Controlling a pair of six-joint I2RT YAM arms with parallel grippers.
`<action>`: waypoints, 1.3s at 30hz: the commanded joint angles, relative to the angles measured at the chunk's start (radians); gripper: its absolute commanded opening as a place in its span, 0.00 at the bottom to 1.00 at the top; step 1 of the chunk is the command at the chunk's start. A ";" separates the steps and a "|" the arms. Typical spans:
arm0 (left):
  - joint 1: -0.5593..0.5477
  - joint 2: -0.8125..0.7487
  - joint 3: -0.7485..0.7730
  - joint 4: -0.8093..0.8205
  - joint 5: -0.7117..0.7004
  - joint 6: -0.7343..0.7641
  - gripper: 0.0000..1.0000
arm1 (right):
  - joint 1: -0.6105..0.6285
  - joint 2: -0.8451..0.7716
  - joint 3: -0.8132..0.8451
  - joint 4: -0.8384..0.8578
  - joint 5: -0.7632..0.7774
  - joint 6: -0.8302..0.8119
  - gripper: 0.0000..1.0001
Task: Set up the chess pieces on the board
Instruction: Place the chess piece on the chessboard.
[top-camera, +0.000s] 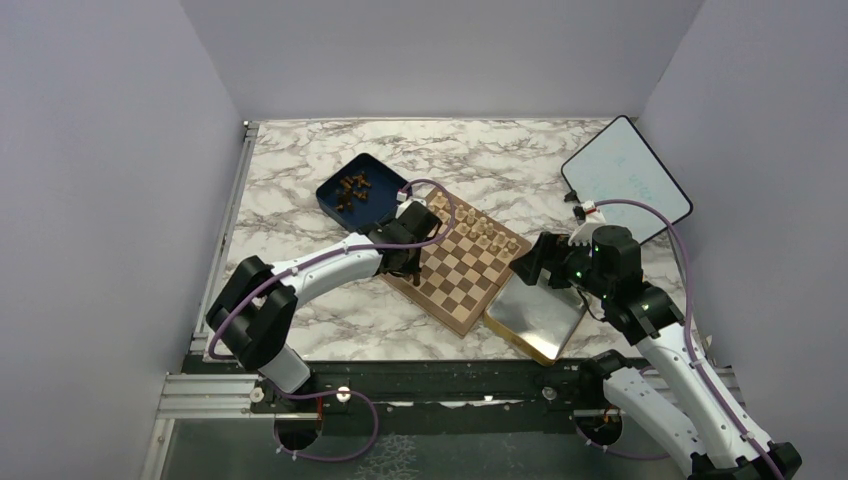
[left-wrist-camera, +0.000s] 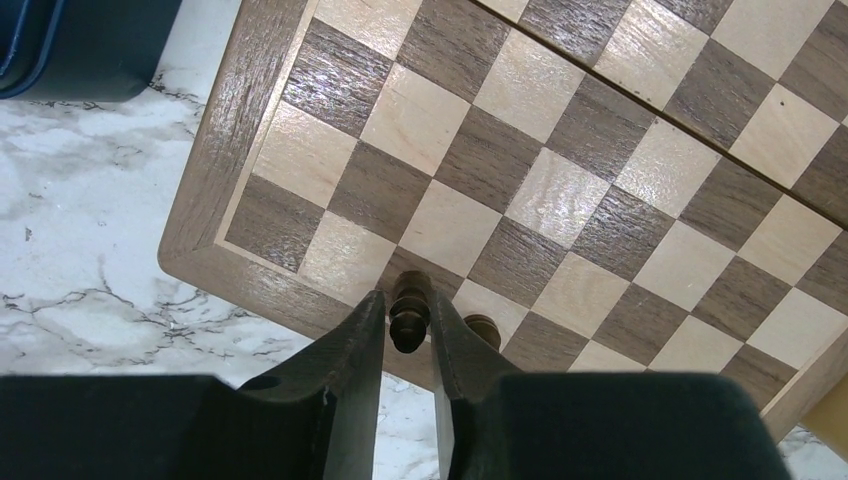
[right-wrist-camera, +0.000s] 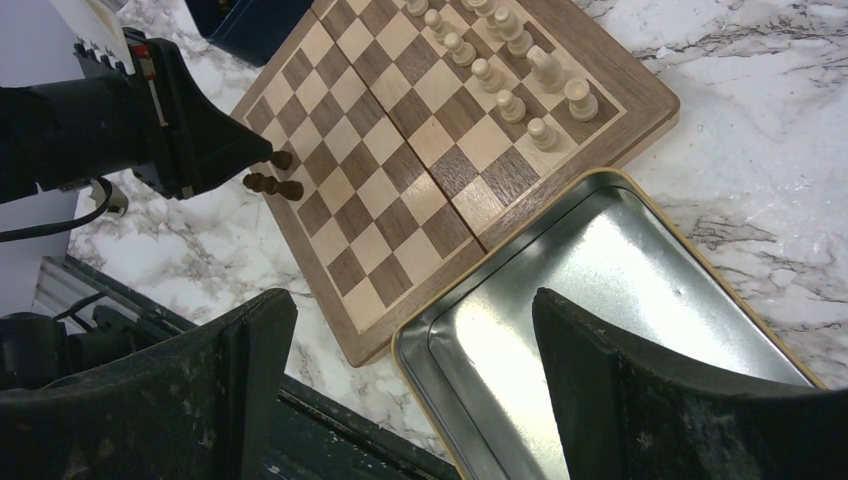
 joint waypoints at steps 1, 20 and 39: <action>-0.006 0.004 0.034 -0.018 -0.039 0.000 0.27 | 0.006 -0.015 -0.009 0.020 0.004 0.006 0.94; 0.049 -0.009 0.217 -0.062 -0.187 0.081 0.43 | 0.007 -0.005 -0.008 0.022 -0.012 0.000 0.94; 0.486 0.228 0.449 0.050 -0.097 0.245 0.38 | 0.006 -0.005 -0.009 0.028 -0.006 0.007 0.94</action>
